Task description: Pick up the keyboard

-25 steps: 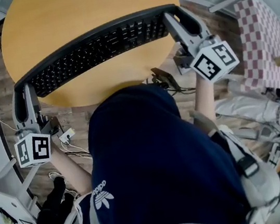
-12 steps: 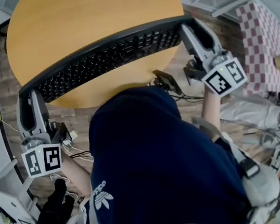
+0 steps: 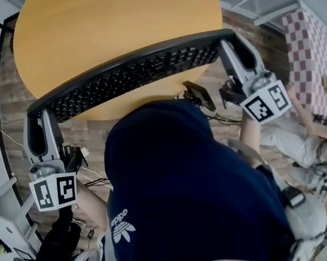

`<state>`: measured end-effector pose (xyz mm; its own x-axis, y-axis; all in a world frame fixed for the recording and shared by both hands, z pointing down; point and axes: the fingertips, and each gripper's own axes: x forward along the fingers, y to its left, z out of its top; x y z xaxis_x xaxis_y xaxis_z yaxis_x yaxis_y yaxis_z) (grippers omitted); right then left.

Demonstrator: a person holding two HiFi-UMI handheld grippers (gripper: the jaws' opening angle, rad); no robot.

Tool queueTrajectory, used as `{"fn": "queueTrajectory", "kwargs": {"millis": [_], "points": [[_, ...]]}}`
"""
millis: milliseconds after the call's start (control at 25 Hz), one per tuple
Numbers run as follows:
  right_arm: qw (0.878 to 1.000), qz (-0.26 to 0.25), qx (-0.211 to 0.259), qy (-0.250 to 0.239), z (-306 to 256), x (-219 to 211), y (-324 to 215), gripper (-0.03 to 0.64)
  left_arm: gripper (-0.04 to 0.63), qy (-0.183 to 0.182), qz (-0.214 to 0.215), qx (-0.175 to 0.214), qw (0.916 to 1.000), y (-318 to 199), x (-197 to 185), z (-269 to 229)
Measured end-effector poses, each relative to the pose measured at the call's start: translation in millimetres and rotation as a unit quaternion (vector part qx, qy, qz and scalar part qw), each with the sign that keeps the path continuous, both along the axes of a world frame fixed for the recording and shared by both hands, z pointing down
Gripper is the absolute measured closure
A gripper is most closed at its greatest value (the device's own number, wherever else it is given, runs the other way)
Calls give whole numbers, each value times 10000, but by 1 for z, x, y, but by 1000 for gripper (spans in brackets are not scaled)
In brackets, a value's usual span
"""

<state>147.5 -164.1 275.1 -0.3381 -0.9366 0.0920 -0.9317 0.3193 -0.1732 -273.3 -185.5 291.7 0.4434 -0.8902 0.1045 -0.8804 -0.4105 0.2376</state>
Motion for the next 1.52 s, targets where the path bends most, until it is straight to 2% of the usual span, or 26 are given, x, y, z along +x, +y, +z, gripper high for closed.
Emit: {"fn": "queueTrajectory", "kwargs": {"millis": [400,1520], "points": [[9999,-62,-129,-16,3,0,-1,474,423,-19,-60,-85,9999,5,0,2],[9999,-38,-89,-32,4,-2,-5,474,423,-20,-104,-98,9999,5,-1,4]]}}
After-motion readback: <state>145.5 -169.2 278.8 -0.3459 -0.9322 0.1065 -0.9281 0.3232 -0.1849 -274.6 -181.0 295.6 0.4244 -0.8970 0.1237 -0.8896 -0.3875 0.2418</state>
